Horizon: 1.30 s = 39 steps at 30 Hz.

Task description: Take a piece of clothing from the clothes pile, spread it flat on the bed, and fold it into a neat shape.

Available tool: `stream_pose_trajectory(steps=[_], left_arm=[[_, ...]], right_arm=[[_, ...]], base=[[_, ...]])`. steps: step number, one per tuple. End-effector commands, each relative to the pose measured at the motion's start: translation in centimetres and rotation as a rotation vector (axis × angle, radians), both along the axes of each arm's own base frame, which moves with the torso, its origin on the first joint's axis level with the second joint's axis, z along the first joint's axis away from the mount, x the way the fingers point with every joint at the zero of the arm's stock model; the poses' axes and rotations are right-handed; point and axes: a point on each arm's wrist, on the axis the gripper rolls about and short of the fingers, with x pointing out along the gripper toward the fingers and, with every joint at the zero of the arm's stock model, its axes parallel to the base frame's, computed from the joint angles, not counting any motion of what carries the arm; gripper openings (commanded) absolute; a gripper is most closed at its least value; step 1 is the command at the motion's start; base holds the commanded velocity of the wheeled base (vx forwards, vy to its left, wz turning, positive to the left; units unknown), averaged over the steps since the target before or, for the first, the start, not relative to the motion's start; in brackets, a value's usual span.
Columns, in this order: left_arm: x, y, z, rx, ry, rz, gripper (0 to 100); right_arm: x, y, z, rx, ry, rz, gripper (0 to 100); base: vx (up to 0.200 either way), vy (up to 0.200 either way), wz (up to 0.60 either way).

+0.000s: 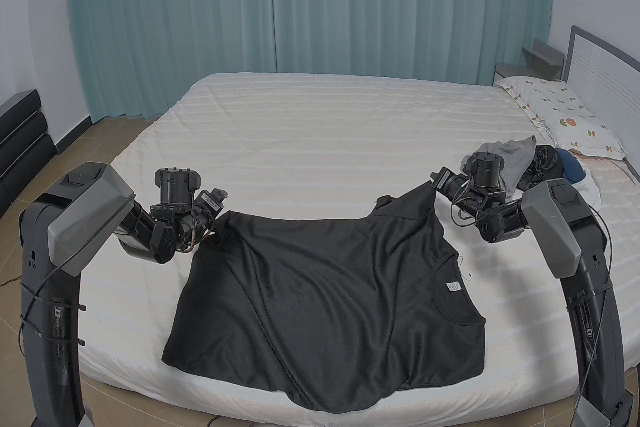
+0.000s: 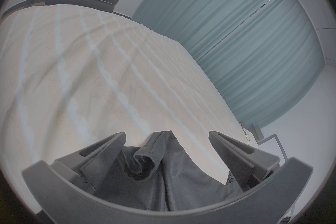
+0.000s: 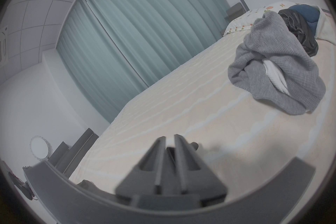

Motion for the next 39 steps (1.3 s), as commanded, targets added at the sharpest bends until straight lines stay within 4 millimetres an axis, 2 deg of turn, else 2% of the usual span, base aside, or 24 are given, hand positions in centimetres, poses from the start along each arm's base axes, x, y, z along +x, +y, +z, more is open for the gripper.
stream_pose_trajectory(steps=[1,5,13,21,22,25,30,31,35,39], left_arm=[[0.6,-0.1,-0.3,0.004,-0.011,-0.002,100],[1.2,-0.2,-0.6,0.015,0.006,-0.013,100],[2.5,-0.4,-1.0,0.061,0.034,-0.029,100],[2.5,-0.5,-1.1,0.063,0.036,-0.028,100],[2.5,-0.5,-1.1,0.065,0.036,-0.027,100],[2.5,-0.5,-1.1,0.065,0.036,-0.027,100],[2.6,-0.2,-1.1,0.065,0.033,-0.023,100],[2.7,-0.3,-0.9,0.064,0.029,-0.023,100],[3.0,-0.5,-0.4,0.067,0.007,-0.028,100],[3.2,-0.6,-0.5,0.088,0.001,-0.042,100]], right_arm=[[0.5,-0.1,1.1,0.012,-0.045,-0.019,100],[0.4,-0.1,0.8,0.029,-0.024,-0.037,100],[-0.8,0.7,-2.1,0.025,0.114,0.015,100],[-1.1,0.8,-3.8,0.006,0.2,0.031,100],[-1.1,1.0,-4.1,0.006,0.203,0.034,0],[-0.8,1.2,-4.1,0.011,0.187,0.036,0],[-0.2,1.7,-2.7,0.025,0.106,0.033,0],[0.2,1.7,-1.3,0.044,0.018,0.025,0],[1.0,1.6,0.8,0.065,-0.094,-0.043,0],[1.3,1.7,0.5,0.062,-0.113,-0.074,0]], base=[[0.0,0.0,0.0],[0.0,0.0,0.0],[0.0,0.0,0.0],[0.0,0.0,0.0],[0.0,0.0,0.0],[0.0,0.0,0.0],[0.0,0.0,0.0],[0.0,0.0,0.0],[0.0,0.0,0.0],[0.0,0.0,0.0]])
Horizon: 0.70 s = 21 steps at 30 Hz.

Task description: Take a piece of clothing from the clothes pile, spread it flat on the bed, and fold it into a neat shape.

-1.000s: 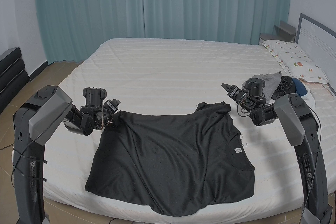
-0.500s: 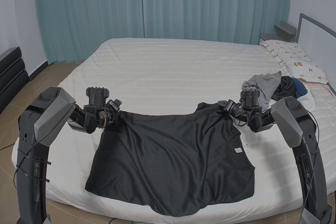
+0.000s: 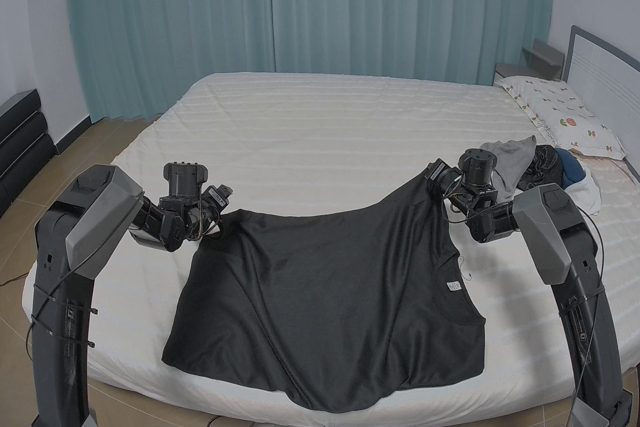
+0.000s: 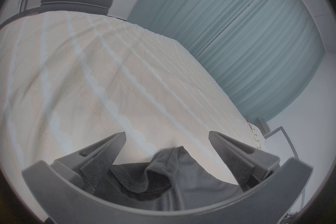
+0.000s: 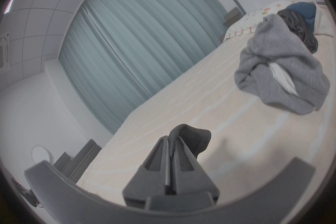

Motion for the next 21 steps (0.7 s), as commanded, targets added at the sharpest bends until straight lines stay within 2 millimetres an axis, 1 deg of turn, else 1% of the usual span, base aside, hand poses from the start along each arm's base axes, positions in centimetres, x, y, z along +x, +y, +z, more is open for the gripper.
stream_pose_trajectory(steps=[1,3,6,10,13,14,15,19,21], left_arm=[[0.5,-0.6,-0.2,0.025,-0.014,-0.024,100],[0.8,-0.8,-0.5,0.037,-0.018,-0.035,100],[1.0,-1.3,-0.3,0.044,-0.029,-0.048,100],[1.1,-2.5,-0.6,0.049,-0.01,-0.073,100],[1.2,-3.0,-0.5,0.05,-0.007,-0.083,100],[1.2,-3.2,-0.6,0.052,-0.003,-0.086,0],[1.2,-3.2,-0.6,0.052,-0.003,-0.086,0],[1.4,-3.4,-2.1,0.094,0.044,-0.107,0],[1.6,-3.3,-2.2,0.1,0.038,-0.093,0]], right_arm=[[0.5,0.3,-0.8,0.004,-0.024,-0.015,0],[0.5,0.4,-1.7,0.001,-0.007,-0.023,0],[0.4,0.9,-2.6,-0.004,0.007,-0.026,0],[0.4,0.9,-2.6,-0.007,0.012,-0.026,0],[0.4,0.8,-2.7,-0.006,0.017,-0.027,0],[0.4,0.8,-2.6,-0.005,0.015,-0.026,0],[0.4,0.8,-2.6,-0.005,0.015,-0.026,0],[0.4,0.8,-2.6,-0.006,0.017,-0.026,0],[0.4,0.7,-2.5,-0.004,0.014,-0.029,0]], base=[[0.0,0.0,0.0],[0.0,0.0,0.0],[0.0,0.0,0.0],[0.0,0.0,0.0],[0.0,0.0,0.0],[0.0,0.0,0.0],[0.0,0.0,0.0],[0.0,0.0,0.0],[0.0,0.0,0.0]])
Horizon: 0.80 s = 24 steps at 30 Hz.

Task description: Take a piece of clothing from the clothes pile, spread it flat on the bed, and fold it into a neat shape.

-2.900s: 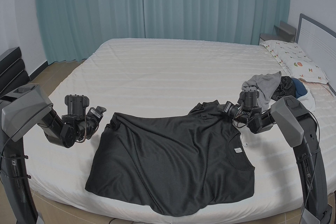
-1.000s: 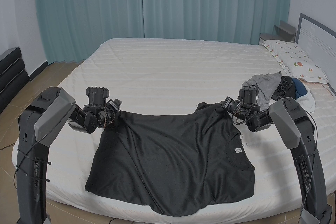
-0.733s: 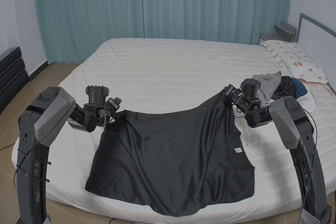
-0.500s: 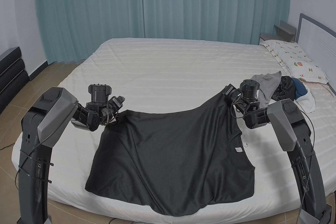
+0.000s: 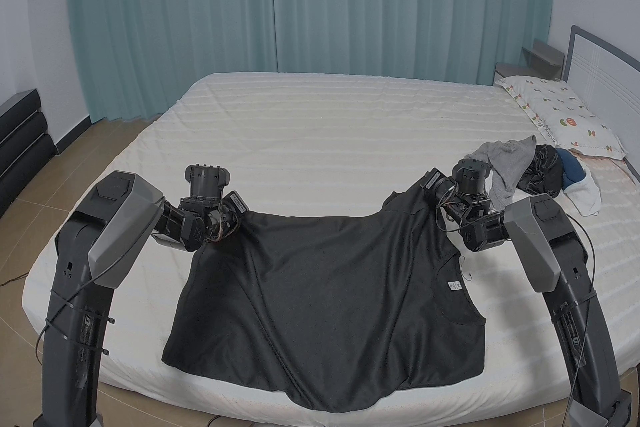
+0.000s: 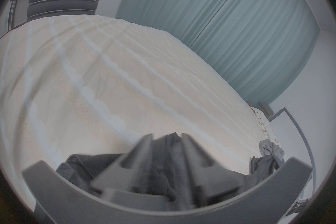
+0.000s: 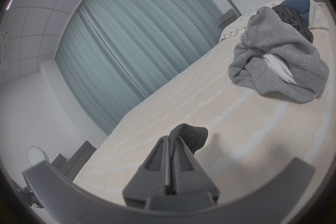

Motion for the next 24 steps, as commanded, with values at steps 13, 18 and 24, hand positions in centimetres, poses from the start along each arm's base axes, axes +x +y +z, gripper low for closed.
stream_pose_trajectory(steps=[13,18,24], left_arm=[[2.0,0.6,2.7,0.03,-0.136,0.132,0],[1.4,1.1,2.8,0.03,-0.101,0.134,0],[-0.1,1.2,2.9,0.015,-0.045,0.079,100]], right_arm=[[0.1,-0.5,1.1,0.014,-0.07,-0.028,0],[0.1,-0.6,0.9,0.012,-0.061,-0.029,0],[0.1,-0.1,0.3,0.009,-0.047,-0.034,0]], base=[[0.0,0.0,0.0],[0.0,0.0,0.0],[0.0,0.0,0.0]])
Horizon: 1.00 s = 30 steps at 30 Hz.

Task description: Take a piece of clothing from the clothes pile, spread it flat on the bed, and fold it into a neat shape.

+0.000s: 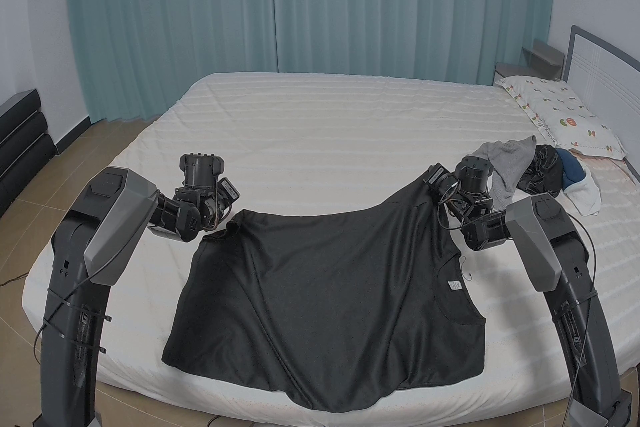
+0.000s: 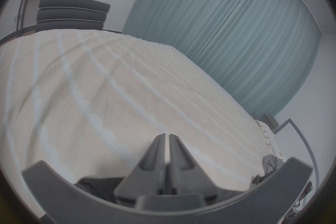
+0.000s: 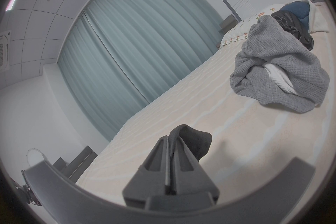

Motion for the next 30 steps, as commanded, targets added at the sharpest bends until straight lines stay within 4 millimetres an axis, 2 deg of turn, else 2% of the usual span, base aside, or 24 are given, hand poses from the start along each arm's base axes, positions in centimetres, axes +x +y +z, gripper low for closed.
stream_pose_trajectory(steps=[1,5,11,16,17,24,30], left_arm=[[-1.3,0.2,1.2,-0.024,0.029,-0.052,100],[-2.1,0.5,1.6,-0.048,0.053,-0.103,100],[-2.9,-0.1,0.1,-0.028,0.109,-0.157,100],[-3.1,-0.7,-0.4,-0.004,0.122,-0.182,100],[-3.2,-0.8,-0.4,-0.003,0.122,-0.186,0],[-3.0,-0.9,-1.3,0.058,0.144,-0.2,0],[-2.8,0.2,-1.1,0.071,0.135,-0.17,0]], right_arm=[[-0.1,0.4,-0.4,-0.003,0.011,-0.008,0],[-0.1,0.6,-0.5,-0.005,0.018,-0.007,0],[-0.1,0.6,-0.7,-0.007,0.039,-0.007,0],[-0.1,0.5,-0.8,-0.008,0.042,-0.008,0],[-0.1,0.5,-0.8,-0.008,0.042,-0.008,0],[-0.1,0.5,-1.0,-0.009,0.047,-0.008,0],[-0.1,0.2,-1.2,-0.009,0.048,-0.015,0]], base=[[0.0,0.0,0.0],[0.0,0.0,0.0],[0.0,0.0,0.0],[0.0,0.0,0.0],[0.0,0.0,0.0],[0.0,0.0,0.0],[0.0,0.0,0.0]])
